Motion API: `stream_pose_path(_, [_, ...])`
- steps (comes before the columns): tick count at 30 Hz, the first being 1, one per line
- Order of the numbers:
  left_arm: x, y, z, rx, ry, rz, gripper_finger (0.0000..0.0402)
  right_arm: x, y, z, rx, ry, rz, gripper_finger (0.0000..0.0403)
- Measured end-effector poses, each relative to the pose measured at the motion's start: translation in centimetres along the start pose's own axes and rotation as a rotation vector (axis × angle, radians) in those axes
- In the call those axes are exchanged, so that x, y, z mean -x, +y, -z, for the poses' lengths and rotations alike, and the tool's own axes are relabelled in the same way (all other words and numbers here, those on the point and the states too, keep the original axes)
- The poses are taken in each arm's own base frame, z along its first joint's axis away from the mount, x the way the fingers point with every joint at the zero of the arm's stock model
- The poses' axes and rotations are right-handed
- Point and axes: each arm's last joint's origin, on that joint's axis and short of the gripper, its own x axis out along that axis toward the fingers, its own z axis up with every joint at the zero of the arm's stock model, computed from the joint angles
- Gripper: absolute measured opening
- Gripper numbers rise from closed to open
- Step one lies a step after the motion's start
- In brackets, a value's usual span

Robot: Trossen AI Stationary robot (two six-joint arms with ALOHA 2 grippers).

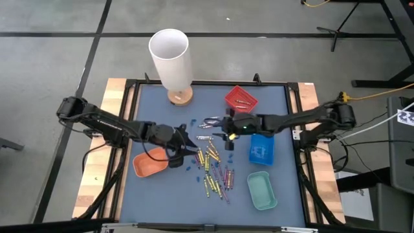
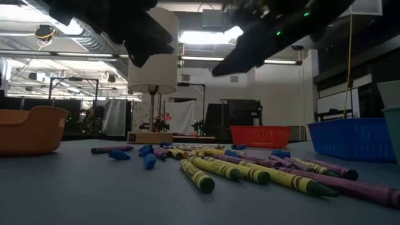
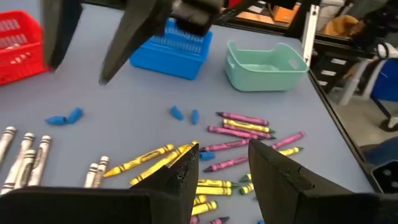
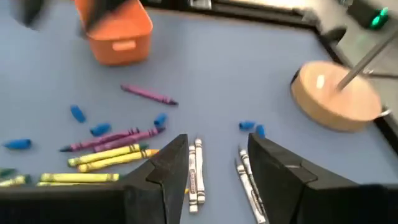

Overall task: Sort crayons
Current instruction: Put the grey crayon into the red bin

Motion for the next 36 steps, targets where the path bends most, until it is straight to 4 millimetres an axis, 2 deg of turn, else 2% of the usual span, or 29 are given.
stream_pose_path(6, [0.0,-0.8,0.2,-0.013,0.005,0.027,0.0124,-2.3,-0.4,1.7,-0.006,0.106,-0.008,0.0168])
stream_pose_path(13, [0.1,-1.5,0.4,-0.026,-0.013,-0.014,0.0124,-3.9,-0.5,3.5,-0.014,0.180,-0.029,0.0168])
stream_pose_path(29, [0.1,-1.8,0.3,-0.030,-0.036,-0.029,0.0124,-6.6,0.2,6.9,-0.010,0.299,-0.049,0.0168])
stream_pose_path(36, [0.1,-1.8,0.3,-0.030,-0.036,-0.029,0.0124,-7.1,0.3,7.2,-0.012,0.285,-0.066,0.0168])
